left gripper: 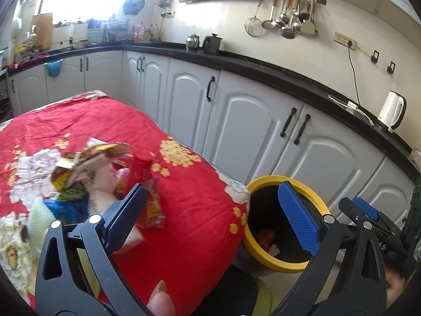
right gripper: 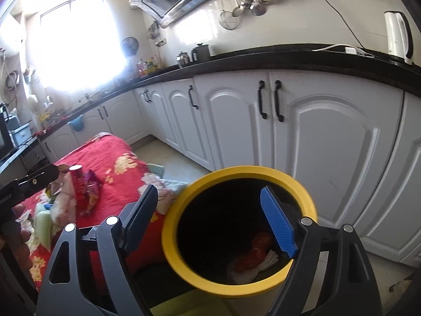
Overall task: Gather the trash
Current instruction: 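Move both tools back toward the trash pile on the table, then grasp the brown candy wrapper with the left tool while the right tool grasps the green sponge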
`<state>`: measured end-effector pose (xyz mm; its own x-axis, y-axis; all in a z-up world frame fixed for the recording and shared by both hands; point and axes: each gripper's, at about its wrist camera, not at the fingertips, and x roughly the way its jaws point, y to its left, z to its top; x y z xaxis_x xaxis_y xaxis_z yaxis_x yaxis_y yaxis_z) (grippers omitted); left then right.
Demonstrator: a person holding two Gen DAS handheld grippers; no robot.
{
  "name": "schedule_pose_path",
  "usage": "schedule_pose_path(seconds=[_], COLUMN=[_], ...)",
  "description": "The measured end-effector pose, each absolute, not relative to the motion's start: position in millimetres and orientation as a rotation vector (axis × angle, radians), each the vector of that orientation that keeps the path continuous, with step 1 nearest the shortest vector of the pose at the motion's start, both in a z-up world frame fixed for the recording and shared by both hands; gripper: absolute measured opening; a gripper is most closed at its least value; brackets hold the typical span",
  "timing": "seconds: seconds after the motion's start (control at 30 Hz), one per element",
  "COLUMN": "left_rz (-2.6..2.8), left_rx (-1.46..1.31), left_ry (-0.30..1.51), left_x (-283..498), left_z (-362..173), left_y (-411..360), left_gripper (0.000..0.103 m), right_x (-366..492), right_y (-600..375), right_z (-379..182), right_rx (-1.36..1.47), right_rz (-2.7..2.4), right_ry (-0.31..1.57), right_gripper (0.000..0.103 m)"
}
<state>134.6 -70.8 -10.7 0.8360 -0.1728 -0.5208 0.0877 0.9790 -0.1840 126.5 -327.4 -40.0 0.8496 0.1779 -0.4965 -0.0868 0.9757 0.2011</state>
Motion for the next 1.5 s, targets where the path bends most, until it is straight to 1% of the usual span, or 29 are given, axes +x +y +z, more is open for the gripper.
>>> schedule_pose_path(seconds=[0.4, 0.97, 1.27, 1.5], left_rz=[-0.056, 0.041, 0.103, 0.109], left_rx=[-0.157, -0.159, -0.134, -0.153], left_ry=[0.512, 0.495, 0.518, 0.559], left_x=[107.2, 81.6, 69.5, 62.2], left_z=[10.2, 12.8, 1.9, -12.6], left_y=[-26.5, 29.3, 63.6, 89.5], left_gripper=[0.092, 0.092, 0.092, 0.092], right_x=[109.7, 88.0, 86.3, 88.5], right_y=[-274.2, -190.9, -146.2, -112.6], right_z=[-26.0, -21.3, -22.6, -35.6], right_rx=[0.135, 0.047, 0.029, -0.001], right_rz=[0.270, 0.450, 0.557, 0.624], right_ry=[0.534, 0.558, 0.603, 0.661], right_gripper=[0.081, 0.082, 0.082, 0.082])
